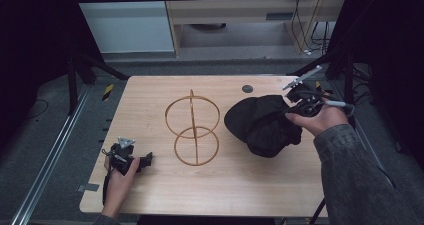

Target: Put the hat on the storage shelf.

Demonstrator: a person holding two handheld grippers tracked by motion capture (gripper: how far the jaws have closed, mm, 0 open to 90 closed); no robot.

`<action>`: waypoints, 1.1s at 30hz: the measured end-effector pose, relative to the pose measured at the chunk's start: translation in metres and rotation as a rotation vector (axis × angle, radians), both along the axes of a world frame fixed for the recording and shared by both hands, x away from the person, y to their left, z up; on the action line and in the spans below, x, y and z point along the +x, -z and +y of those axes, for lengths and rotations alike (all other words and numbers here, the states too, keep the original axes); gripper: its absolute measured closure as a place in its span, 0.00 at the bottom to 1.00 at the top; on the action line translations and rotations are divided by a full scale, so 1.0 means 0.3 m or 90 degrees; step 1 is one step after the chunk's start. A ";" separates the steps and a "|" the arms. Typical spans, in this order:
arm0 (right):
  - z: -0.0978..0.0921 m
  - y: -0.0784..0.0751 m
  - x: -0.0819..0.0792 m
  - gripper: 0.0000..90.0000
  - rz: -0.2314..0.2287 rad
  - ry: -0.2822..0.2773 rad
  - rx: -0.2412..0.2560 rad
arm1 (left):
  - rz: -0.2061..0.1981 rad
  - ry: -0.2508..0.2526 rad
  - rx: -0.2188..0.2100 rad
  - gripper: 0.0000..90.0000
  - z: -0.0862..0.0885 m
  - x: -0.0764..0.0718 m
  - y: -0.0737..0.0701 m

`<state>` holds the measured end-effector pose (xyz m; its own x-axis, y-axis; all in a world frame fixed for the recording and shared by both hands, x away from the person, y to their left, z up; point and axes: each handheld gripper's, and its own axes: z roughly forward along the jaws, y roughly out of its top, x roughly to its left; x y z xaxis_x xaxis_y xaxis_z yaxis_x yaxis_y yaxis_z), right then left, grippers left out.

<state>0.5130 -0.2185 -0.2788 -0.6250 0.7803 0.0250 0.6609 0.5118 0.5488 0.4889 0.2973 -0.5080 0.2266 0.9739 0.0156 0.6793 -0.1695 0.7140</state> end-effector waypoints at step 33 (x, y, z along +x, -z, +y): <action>0.120 -0.330 0.017 0.96 -0.163 0.011 0.063 | 0.001 0.000 0.001 0.00 0.000 0.000 -0.001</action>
<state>0.5182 -0.1825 -0.1800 -0.6071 0.7927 -0.0558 0.5026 0.4375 0.7457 0.4888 0.2972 -0.5079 0.2266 0.9739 0.0161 0.6808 -0.1702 0.7124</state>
